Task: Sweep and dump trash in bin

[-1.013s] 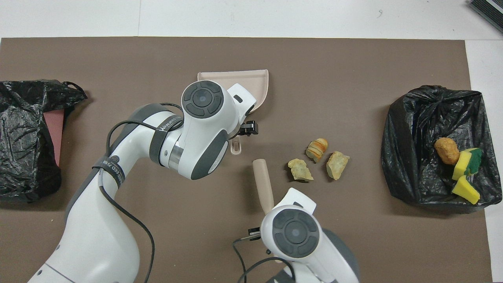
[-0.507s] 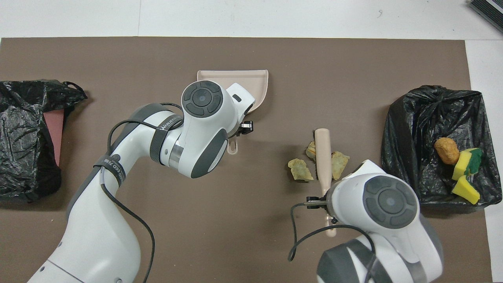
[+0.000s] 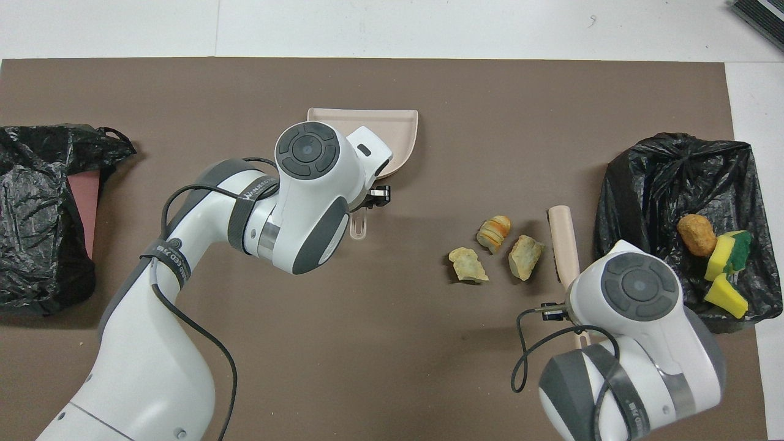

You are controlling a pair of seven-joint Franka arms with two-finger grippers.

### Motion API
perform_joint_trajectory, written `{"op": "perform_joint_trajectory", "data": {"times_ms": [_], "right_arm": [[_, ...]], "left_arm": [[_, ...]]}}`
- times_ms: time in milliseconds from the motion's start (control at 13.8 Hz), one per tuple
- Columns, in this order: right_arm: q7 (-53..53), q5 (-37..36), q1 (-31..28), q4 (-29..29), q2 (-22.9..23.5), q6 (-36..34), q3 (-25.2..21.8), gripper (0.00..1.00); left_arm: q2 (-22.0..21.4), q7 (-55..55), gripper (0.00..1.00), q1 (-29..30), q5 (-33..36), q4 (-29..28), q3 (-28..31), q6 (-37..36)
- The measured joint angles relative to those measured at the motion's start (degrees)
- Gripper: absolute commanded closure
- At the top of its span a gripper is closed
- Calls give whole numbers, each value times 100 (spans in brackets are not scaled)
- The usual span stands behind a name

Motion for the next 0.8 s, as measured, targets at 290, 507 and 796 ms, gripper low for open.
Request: {"op": "perform_joint_trajectory", "data": {"times_ms": [290,507,796], "right_arm": [[-61,4,72,-61,273,8,77,100],[-268,486,189,-58,287,71,82,100],[-376,1021,337,90,329,145,84,100]], "left_arm": [[11,17,100,-13,-3,-61,-25,-8],[-48,229,100,-11,0,-33,-18,-252],[-514,1060,100,149,1,-16,77,-742]]}}
